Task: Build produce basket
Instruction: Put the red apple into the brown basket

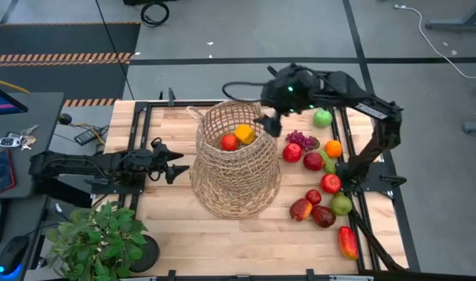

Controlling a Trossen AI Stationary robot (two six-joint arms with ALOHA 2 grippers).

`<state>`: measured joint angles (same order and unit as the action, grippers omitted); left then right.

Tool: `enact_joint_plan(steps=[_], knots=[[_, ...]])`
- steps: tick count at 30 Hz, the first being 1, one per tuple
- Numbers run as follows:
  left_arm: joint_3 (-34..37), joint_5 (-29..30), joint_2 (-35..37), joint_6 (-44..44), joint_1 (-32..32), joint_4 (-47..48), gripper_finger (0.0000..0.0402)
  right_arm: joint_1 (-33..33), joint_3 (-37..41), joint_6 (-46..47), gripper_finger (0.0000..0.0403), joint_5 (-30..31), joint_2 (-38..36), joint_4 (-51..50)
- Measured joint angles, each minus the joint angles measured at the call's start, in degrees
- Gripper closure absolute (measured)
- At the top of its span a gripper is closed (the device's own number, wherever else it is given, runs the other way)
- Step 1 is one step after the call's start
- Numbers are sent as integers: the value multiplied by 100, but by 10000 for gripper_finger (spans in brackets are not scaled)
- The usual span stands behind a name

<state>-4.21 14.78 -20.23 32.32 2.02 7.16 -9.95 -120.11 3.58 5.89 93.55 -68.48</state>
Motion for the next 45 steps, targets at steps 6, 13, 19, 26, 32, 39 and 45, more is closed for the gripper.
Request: enact_joint_plan(steps=[6, 13, 19, 26, 32, 39, 45], knots=[[0, 1, 0, -1, 0, 0, 45, 635, 4, 453, 51, -41, -232, -881], [0, 1, 0, -2, -1, 2, 45, 1383, 32, 849, 52, -326, -252, -1572], [0, 0, 0, 0, 0, 0, 45, 1681, 848, 1253, 56, -319, -570, -1292], [0, 0, 1, 0, -1, 0, 44, 1881, 2738, 1891, 56, -651, -1396, -643], [0, -1, 0, -2, 0, 0, 45, 2214, 4216, 2168, 51, -719, -1741, -200], [0, 1, 2, -2, -1, 1, 44, 2731, 5434, 1180, 27, -1521, -1593, 766], [0, 1, 1, 0, 0, 2, 45, 3191, 5694, -221, 17, -1352, -1234, 969]])
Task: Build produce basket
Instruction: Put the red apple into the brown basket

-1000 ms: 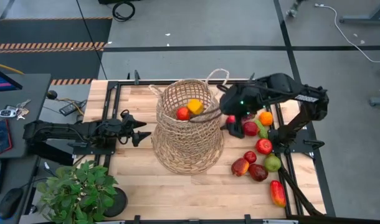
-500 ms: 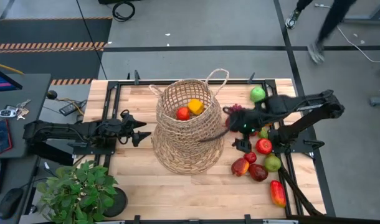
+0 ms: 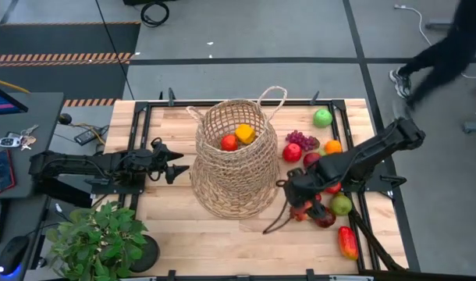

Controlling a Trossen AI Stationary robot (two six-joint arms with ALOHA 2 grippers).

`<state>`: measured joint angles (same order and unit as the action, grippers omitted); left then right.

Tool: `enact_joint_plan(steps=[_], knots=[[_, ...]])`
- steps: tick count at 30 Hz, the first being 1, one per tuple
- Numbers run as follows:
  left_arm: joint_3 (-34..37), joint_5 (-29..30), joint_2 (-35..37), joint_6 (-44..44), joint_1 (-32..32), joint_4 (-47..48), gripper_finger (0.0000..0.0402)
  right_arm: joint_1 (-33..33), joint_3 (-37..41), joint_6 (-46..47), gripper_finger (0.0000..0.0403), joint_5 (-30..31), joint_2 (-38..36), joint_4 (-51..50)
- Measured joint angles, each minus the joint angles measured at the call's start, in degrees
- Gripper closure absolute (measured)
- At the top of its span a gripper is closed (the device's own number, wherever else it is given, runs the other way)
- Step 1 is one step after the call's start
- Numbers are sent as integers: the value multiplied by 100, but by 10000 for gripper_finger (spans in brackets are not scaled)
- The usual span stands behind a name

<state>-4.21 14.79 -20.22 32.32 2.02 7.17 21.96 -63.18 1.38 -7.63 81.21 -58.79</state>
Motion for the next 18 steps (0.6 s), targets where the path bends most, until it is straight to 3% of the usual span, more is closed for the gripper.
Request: enact_joint_plan(steps=[4, 18], knots=[[-2, -2, 0, 0, -1, -2, 45, 180, 0, -456, 19, 71, 305, 5], [-2, -2, -1, 0, -2, -2, 45, 493, 0, -391, 21, 300, 1316, 4]])
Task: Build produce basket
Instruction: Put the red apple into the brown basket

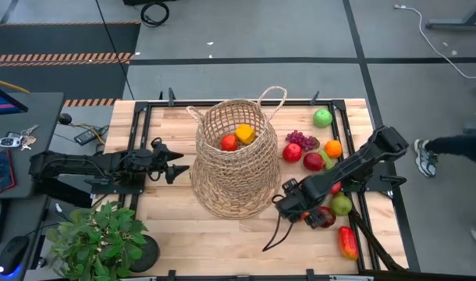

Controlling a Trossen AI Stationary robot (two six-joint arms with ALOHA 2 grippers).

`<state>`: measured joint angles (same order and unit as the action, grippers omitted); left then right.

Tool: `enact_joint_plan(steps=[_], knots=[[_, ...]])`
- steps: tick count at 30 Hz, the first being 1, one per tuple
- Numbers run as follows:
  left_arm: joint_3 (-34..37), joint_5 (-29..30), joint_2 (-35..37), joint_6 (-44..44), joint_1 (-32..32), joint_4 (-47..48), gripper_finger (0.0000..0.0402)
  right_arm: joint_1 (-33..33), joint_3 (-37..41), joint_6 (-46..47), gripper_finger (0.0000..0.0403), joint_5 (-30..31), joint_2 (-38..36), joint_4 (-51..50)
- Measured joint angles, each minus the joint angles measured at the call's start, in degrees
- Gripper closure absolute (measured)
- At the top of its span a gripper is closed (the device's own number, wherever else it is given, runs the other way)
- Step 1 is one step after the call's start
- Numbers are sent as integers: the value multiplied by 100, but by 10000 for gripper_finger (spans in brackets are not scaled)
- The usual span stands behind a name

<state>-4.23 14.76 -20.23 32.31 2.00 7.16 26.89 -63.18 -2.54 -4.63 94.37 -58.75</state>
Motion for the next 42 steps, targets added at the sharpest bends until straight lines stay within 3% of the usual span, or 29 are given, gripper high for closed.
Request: enact_joint_plan(steps=[9, 19, 25, 42], knots=[[0, 2, 0, 0, 2, 0, 45, -5, 0, 45, 22, -54, 514, -4], [0, 0, 0, 0, 2, 0, 45, -189, 2, -5, 67, -8, 489, 42], [0, 2, 1, -2, 1, 0, 45, -353, -42, 11, 64, -72, 448, -244], [0, 0, 2, 0, 2, 0, 45, -1490, -1111, 396, 63, 13, -955, -327]])
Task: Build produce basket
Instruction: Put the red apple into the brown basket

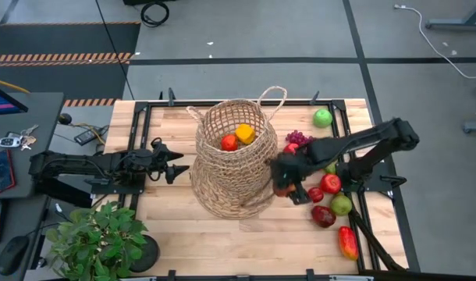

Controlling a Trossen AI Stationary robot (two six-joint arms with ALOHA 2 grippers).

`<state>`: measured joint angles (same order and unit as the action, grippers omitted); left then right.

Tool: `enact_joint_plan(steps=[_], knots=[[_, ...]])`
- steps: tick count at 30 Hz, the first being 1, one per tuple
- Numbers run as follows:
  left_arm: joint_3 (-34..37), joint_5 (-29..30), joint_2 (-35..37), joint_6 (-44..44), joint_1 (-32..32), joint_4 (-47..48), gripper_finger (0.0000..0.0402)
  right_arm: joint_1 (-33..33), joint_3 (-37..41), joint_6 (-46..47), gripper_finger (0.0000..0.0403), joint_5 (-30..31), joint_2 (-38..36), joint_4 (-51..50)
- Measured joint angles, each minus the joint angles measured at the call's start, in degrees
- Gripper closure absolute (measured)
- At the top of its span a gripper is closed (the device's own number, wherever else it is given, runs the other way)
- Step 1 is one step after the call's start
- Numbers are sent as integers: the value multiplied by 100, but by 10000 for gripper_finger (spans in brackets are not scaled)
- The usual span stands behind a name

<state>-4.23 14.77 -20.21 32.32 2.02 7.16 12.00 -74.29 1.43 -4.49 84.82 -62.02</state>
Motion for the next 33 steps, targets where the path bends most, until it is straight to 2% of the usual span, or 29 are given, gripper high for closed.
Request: enact_joint_plan(steps=[5, 19, 28, 33], knots=[[0, 1, -1, -1, -2, 0, 44, -441, -360, 281, 60, -2, -551, 565], [0, 1, -2, 0, -2, 0, 45, -1526, -448, 2015, 56, -465, -1752, 3895], [1, 1, -2, -2, -2, 0, 45, -2224, -449, 3302, 55, -1269, -1864, 5690], [0, 2, -2, 0, 0, -1, 45, -2289, -452, 3762, 55, -1387, -1736, 6429]])
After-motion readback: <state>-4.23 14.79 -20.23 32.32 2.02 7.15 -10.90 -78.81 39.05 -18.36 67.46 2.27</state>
